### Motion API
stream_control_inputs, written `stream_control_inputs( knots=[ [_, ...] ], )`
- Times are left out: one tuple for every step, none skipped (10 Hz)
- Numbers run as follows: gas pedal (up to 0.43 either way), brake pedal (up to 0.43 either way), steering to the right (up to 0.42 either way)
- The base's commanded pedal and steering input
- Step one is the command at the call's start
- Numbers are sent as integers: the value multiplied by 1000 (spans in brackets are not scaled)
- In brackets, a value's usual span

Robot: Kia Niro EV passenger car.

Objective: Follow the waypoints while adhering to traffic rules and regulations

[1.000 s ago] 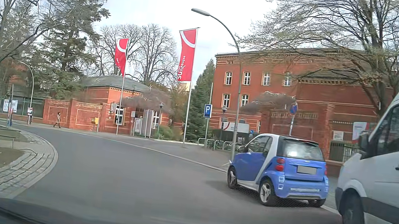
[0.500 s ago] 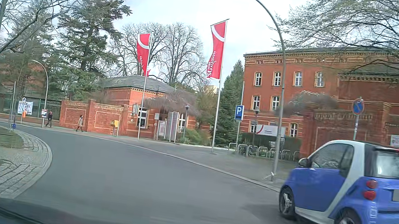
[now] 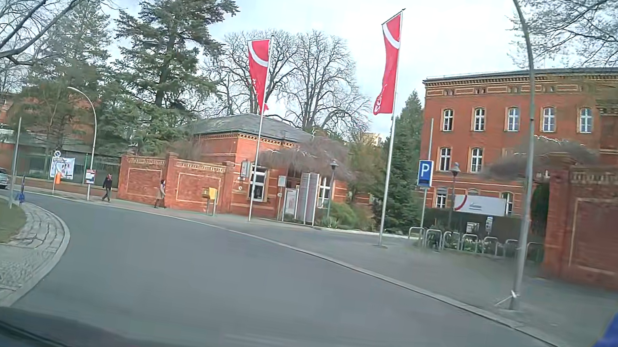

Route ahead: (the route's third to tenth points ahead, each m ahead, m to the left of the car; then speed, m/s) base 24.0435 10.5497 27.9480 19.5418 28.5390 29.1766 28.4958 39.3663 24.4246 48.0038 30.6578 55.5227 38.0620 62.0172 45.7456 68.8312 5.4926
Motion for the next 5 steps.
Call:
stream_control_inputs(
  knots=[
    [8,0,-136],
    [8,0,-135],
    [8,0,-136],
    [8,0,-136],
    [8,0,-138]
  ],
)
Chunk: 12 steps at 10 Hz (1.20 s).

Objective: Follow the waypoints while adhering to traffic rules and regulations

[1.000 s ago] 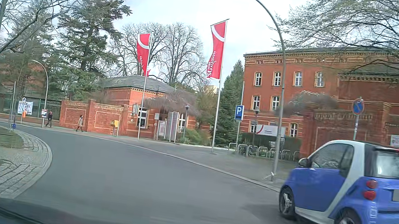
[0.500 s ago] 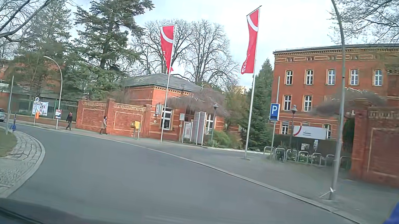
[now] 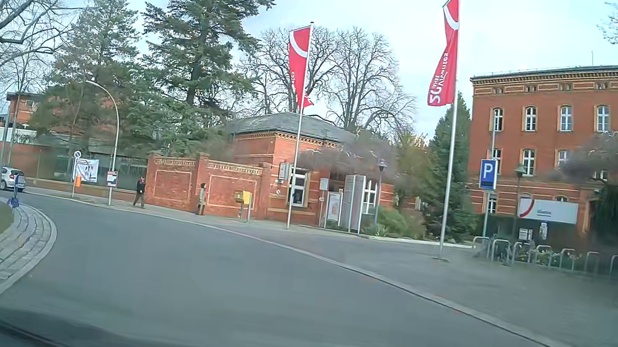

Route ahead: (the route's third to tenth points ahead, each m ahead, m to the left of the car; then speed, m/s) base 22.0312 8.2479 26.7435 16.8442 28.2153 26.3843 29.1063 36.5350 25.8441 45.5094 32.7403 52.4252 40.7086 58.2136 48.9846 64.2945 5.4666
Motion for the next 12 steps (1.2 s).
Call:
stream_control_inputs(
  knots=[
    [8,0,-141],
    [8,0,-142],
    [8,0,-143],
    [8,0,-143],
    [8,0,-144],
    [8,0,-148],
    [8,0,-154],
    [8,0,-156],
    [8,0,-156],
    [8,0,-156],
    [8,0,-156],
    [8,0,-156]
  ],
)
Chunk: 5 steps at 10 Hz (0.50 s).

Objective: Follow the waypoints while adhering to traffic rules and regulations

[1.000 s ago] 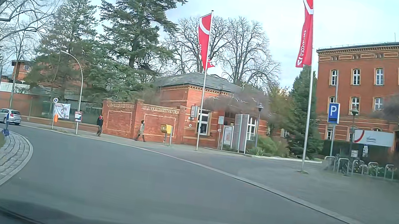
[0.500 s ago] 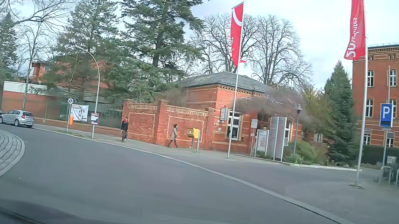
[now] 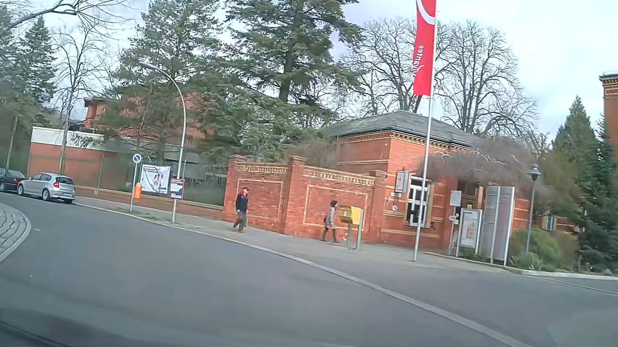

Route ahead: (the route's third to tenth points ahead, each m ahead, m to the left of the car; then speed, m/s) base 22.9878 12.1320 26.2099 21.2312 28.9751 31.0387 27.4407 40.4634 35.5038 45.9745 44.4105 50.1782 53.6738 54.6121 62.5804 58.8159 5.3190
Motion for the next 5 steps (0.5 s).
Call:
stream_control_inputs(
  knots=[
    [8,0,-156],
    [8,0,-158],
    [8,0,-165],
    [8,0,-173],
    [8,0,-175]
  ],
)
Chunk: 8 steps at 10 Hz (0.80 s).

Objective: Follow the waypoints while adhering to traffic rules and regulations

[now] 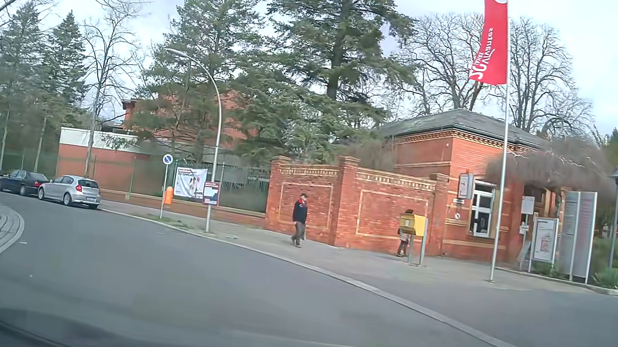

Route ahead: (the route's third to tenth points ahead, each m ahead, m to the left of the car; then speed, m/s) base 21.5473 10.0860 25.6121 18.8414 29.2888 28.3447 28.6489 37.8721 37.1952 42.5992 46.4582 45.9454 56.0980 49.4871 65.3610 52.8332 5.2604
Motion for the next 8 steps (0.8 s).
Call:
stream_control_inputs(
  knots=[
    [8,0,-179],
    [8,0,-184],
    [8,0,-191],
    [8,0,-195],
    [8,0,-197],
    [8,0,-197],
    [20,0,-197],
    [20,0,-198]
  ],
)
